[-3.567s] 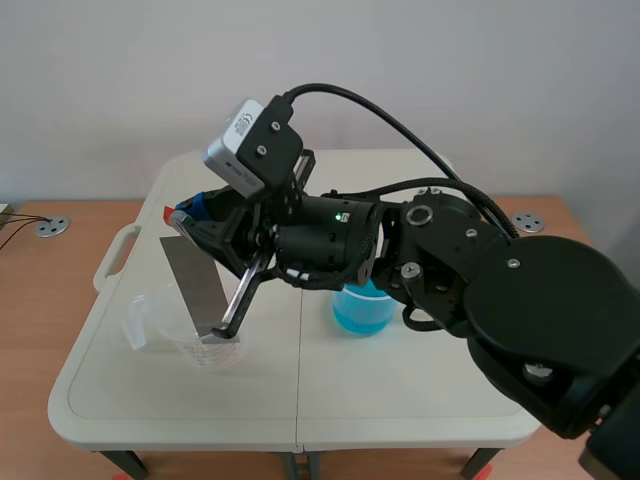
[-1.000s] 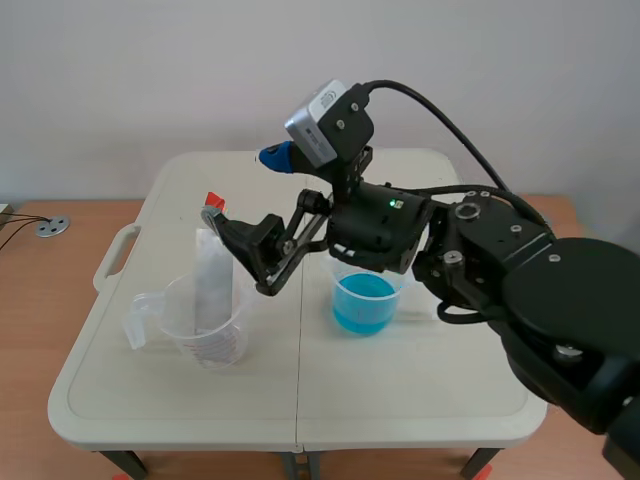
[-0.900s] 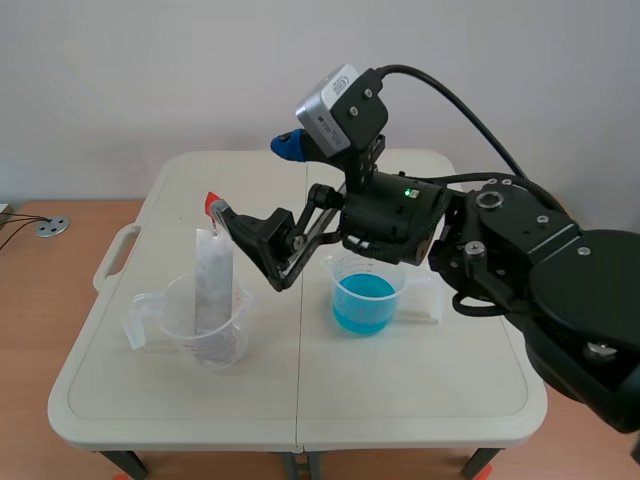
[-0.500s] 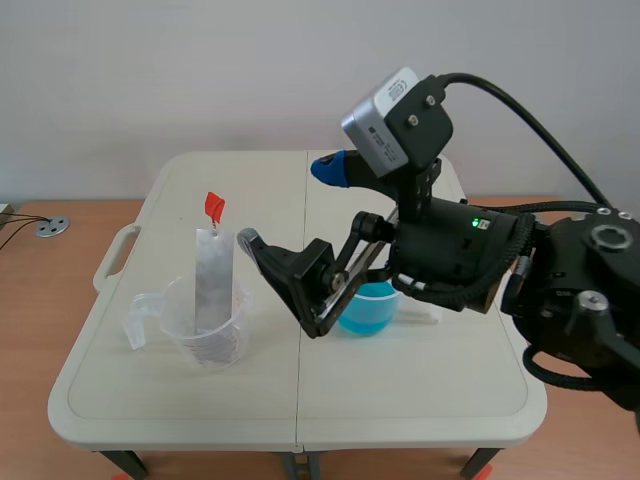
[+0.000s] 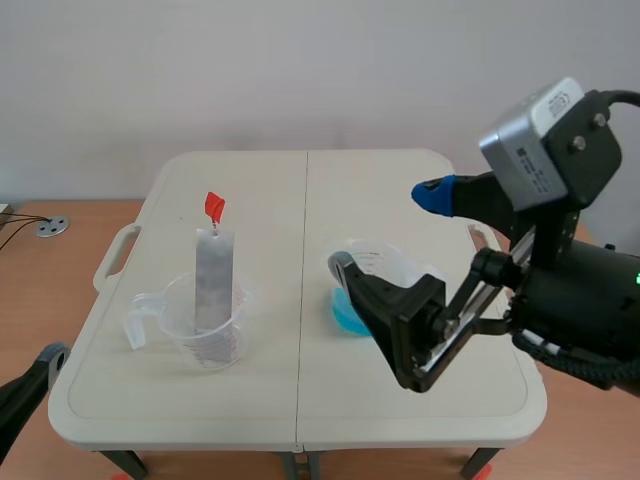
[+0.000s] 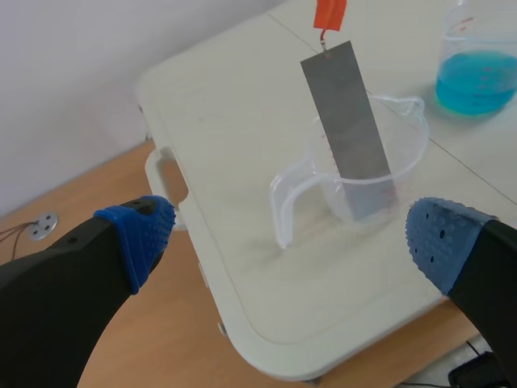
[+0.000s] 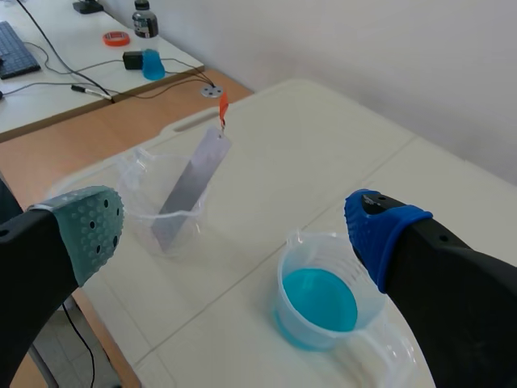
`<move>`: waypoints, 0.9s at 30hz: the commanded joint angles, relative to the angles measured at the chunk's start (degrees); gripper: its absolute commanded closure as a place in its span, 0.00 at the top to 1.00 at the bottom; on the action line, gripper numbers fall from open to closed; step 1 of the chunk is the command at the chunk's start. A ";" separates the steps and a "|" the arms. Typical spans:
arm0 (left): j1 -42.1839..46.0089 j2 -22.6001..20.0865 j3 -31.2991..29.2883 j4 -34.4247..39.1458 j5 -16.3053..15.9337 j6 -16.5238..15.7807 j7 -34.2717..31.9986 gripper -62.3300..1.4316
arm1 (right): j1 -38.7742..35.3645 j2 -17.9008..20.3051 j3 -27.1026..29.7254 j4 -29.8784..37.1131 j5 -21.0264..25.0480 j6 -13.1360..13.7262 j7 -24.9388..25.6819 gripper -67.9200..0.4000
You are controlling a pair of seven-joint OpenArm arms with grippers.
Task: Hold the metal plate by the orange handle, dip it into the blue solution, take it out and point at it, then put the plate back in the beaker on the left.
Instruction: 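Return to the home posture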
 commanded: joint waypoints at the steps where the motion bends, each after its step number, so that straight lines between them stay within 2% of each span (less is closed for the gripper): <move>1: -1.29 -0.15 0.37 2.32 -1.27 0.31 0.26 0.99 | -0.76 -0.02 0.66 1.62 0.15 -1.25 1.29 0.83; 3: -2.89 -0.15 1.53 3.28 -1.25 0.96 2.01 0.99 | -2.95 -0.02 1.84 2.58 0.13 -1.42 1.29 0.83; 5: -4.28 0.15 2.58 4.20 -1.22 2.54 3.08 0.99 | -4.87 -0.02 2.58 3.67 -0.66 -2.97 1.29 0.83; 6: -8.26 2.08 5.31 5.49 -1.16 3.34 6.82 0.99 | -9.05 -0.02 3.13 5.73 -4.39 -7.23 0.66 0.85; 12: -11.93 2.86 7.67 5.49 -0.04 3.56 10.78 0.99 | -9.05 -0.02 3.13 5.73 -4.63 -8.63 -0.28 0.85; 21: -18.93 2.86 11.32 5.46 0.96 4.39 15.65 0.99 | -9.03 -0.02 3.13 5.73 -5.05 -8.72 -0.28 0.85; 27: -20.57 2.84 11.72 5.46 0.96 4.39 16.15 0.99 | -9.03 -0.02 3.13 5.73 -5.05 -8.72 -0.28 0.85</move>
